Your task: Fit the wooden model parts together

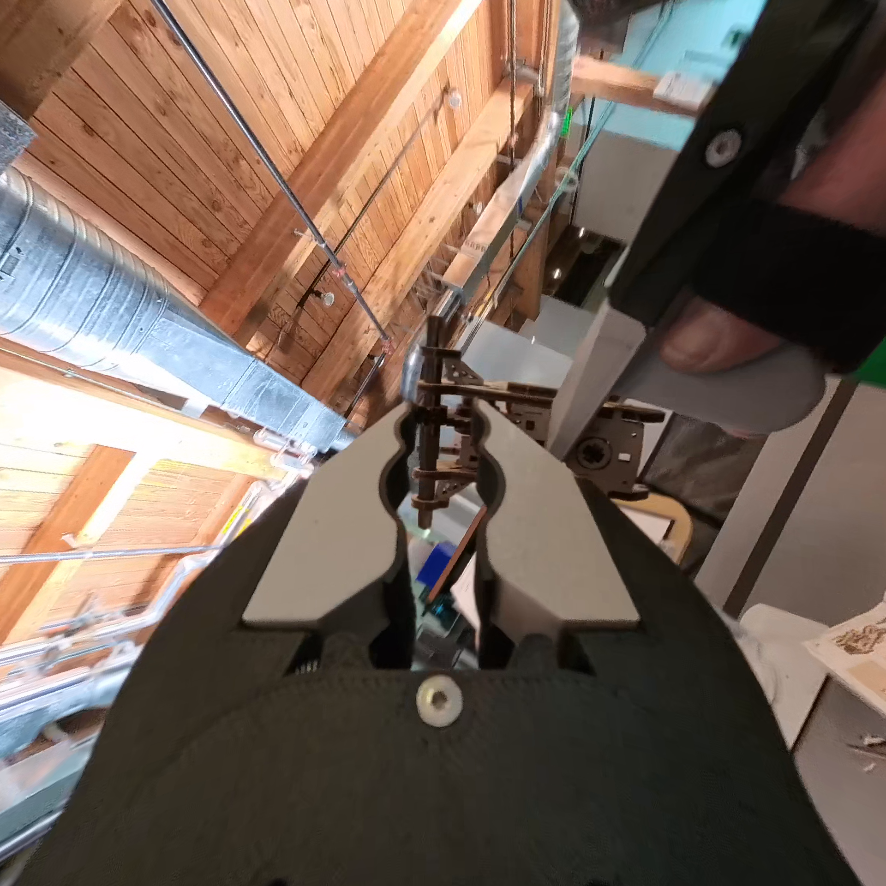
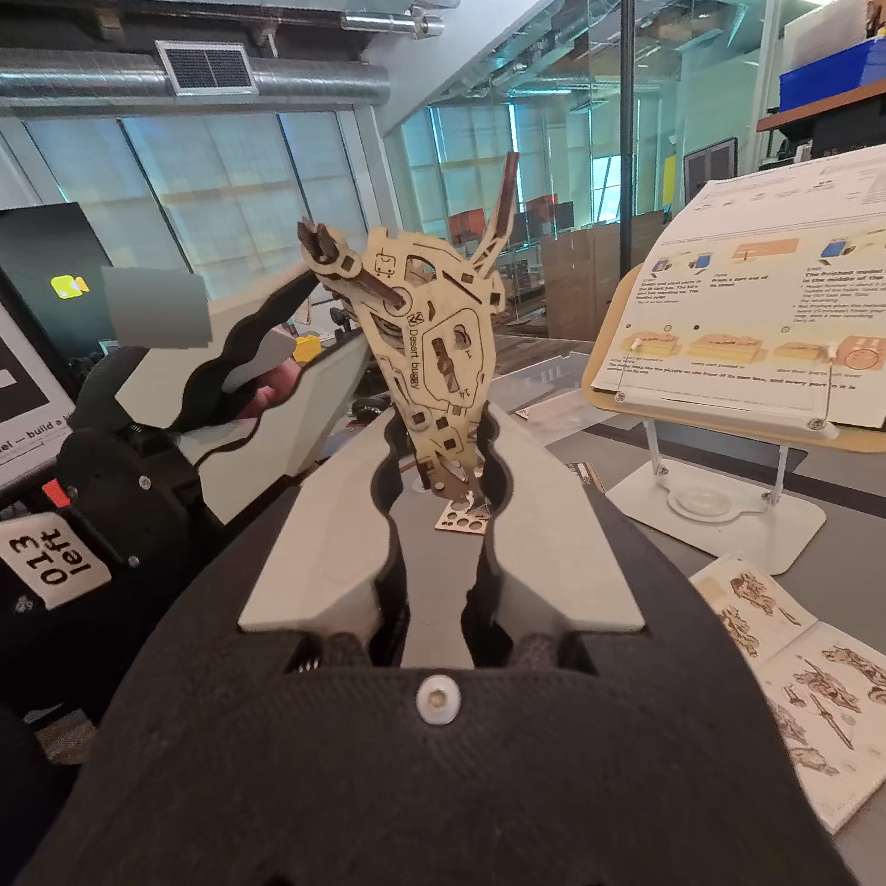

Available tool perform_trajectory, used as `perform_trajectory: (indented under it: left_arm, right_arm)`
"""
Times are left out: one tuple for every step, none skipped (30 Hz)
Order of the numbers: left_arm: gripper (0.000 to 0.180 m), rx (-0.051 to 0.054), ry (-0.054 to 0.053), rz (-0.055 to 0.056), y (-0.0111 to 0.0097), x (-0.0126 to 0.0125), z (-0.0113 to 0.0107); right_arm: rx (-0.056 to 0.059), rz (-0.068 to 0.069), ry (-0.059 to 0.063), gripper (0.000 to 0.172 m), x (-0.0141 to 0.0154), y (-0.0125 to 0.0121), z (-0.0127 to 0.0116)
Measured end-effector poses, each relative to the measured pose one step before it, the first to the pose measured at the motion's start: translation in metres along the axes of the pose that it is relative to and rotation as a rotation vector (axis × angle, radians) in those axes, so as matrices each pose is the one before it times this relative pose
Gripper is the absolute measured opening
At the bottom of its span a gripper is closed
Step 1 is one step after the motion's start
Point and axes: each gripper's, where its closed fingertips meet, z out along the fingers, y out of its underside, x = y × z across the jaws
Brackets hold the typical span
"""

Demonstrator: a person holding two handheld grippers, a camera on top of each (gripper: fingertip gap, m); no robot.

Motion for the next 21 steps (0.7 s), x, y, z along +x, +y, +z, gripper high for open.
perform_trajectory:
  left_arm:
    - [0.016,0.0465,0.0238,-0.0373,-0.00539,-0.00059,-0.00313]
    - [0.020,0.0366,0.0182,-0.0317,-0.00492,-0.00158,-0.00324]
    - [0.021,0.0217,-0.0037,-0.0229,-0.00295,-0.00505,-0.00217]
    - [0.024,0.0080,0.0121,-0.0290,0.00026,-0.00366,-0.00074]
    - [0.030,-0.0110,0.0164,-0.0333,0.00351,-0.00333,0.00045]
    - [0.037,-0.0104,0.0204,-0.0082,0.00312,-0.00162,0.00115]
    - [0.042,-0.0054,0.0422,0.0221,0.00141,0.00383,0.00129]
    - [0.044,-0.0286,0.0273,0.0274,0.00453,0.00269,0.00166]
    - [0.047,-0.0317,0.0058,0.0134,0.00526,-0.00004,0.00136]
    - [0.046,0.0033,0.0083,0.0035,0.00057,0.00051,-0.00016]
    - [0.044,0.0061,0.0085,0.0033,0.00010,0.00025,-0.00084]
    - [0.043,-0.0030,0.0071,0.0038,0.00070,-0.00050,-0.00081]
    - [0.043,0.0013,0.0035,0.0030,-0.00050,-0.00148,-0.00128]
    - [0.043,0.0045,0.0049,0.0044,-0.00119,-0.00126,-0.00125]
    - [0.042,-0.0005,0.0108,-0.0045,-0.00048,-0.00064,-0.00116]
    - [0.041,-0.0008,0.0153,-0.0139,-0.00035,0.00013,-0.00104]
    - [0.036,0.0035,0.0173,-0.0059,-0.00061,0.00100,-0.00102]
    - [0.029,0.0083,0.0183,-0.0048,-0.00145,0.00136,-0.00140]
    - [0.028,0.0022,0.0081,-0.0202,-0.00102,-0.00091,-0.00109]
    - [0.028,-0.0074,0.0173,-0.0144,0.00042,0.00048,-0.00041]
    - [0.029,0.0024,0.0104,0.0055,-0.00074,-0.00001,-0.00107]
  right_arm:
    - [0.0123,0.0097,-0.0098,0.027,0.00026,-0.00186,-0.00054]
    - [0.0125,0.0118,-0.0091,0.027,0.00108,-0.00253,-0.00120]
    - [0.0025,-0.0038,-0.0056,0.027,0.00110,-0.00167,-0.00141]
    - [-0.0048,-0.0180,-0.0051,0.027,-0.00003,-0.00109,-0.00122]
    - [-0.0061,-0.0138,-0.0088,0.027,-0.00099,-0.00101,-0.00081]
    - [-0.0086,-0.0065,-0.0125,0.027,-0.00170,-0.00059,-0.00006]
    - [-0.0100,-0.0098,-0.0058,0.027,-0.00113,0.00018,0.00031]
    - [-0.0063,-0.0152,0.0008,0.027,-0.00065,0.00006,0.00030]
    - [-0.0066,-0.0119,-0.0038,0.027,-0.00164,0.00035,0.00083]
    - [-0.0067,-0.0089,-0.0066,0.027,-0.00231,0.00048,0.00099]
    - [-0.0070,-0.0127,-0.0019,0.027,-0.00191,0.00048,0.00117]
    - [-0.0078,-0.0149,0.0007,0.027,-0.00160,0.00056,0.00112]
    - [-0.0030,-0.0082,-0.0036,0.027,-0.00165,-0.00022,0.00072]
    - [0.0016,-0.0033,-0.0091,0.027,-0.00189,-0.00102,0.00037]
    - [-0.0007,-0.0105,-0.0058,0.027,-0.00177,-0.00071,0.00038]
    - [-0.0027,-0.0168,-0.0017,0.027,-0.00128,-0.00052,0.00023]
    - [0.0001,-0.0095,-0.0062,0.027,-0.00156,-0.00091,0.00026]
    - [0.0043,-0.0024,-0.0131,0.027,-0.00217,-0.00138,0.00015]
    - [0.0027,-0.0016,-0.0123,0.027,-0.00173,-0.00087,0.00018]
    - [-0.0006,-0.0005,-0.0088,0.027,-0.00060,0.00006,0.00010]
    - [0.0036,0.0028,-0.0145,0.027,-0.00114,-0.00018,0.00000]
